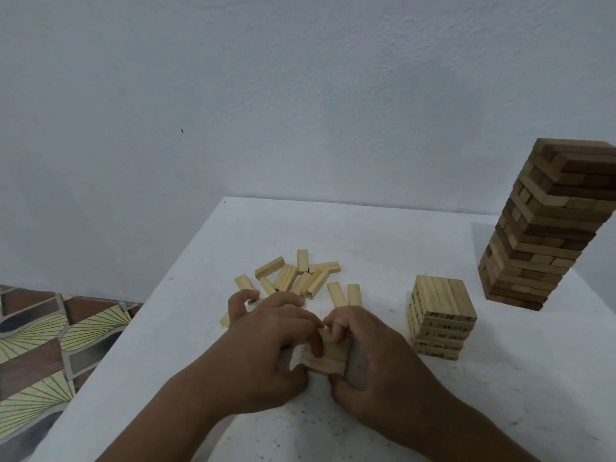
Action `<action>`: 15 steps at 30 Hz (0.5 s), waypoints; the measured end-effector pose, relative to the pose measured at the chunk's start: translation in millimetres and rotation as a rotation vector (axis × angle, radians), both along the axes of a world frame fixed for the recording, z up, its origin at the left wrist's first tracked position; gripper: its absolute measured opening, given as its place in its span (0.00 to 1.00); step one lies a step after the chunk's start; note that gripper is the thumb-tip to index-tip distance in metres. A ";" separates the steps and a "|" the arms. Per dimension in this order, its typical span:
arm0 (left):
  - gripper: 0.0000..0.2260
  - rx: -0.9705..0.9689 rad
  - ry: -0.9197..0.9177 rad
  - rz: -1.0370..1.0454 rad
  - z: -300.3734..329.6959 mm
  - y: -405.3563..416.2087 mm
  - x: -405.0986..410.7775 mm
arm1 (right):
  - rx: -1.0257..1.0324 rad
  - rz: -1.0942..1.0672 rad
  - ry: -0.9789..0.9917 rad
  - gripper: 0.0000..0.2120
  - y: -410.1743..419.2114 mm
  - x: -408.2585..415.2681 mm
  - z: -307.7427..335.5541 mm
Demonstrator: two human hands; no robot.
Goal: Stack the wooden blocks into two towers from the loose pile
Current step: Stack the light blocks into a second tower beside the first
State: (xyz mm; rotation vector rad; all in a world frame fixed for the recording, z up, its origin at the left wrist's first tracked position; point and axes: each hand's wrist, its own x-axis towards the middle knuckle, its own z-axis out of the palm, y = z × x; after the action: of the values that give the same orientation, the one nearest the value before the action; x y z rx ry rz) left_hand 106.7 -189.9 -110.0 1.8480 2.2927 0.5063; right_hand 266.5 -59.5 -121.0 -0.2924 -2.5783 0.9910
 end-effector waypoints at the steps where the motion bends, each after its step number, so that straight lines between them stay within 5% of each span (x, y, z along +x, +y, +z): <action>1: 0.10 0.013 0.001 -0.002 -0.2 0.3 -0.1 | 0.029 -0.009 -0.021 0.18 0.7 0.6 0.3; 10: 0.16 0.138 -0.103 0.045 2.0 -1.1 0.8 | 0.136 -0.130 -0.069 0.18 -0.6 2.3 5.2; 15: 0.18 0.312 -0.363 0.113 18.6 -0.7 9.4 | 0.113 -0.159 0.045 0.18 0.4 8.0 23.3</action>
State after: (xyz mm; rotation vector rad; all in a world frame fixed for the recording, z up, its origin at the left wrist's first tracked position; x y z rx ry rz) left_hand 116.0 -190.6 -91.4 1.5805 2.1681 1.1690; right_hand 274.4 -59.0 -97.7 -0.4322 -2.5134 0.7842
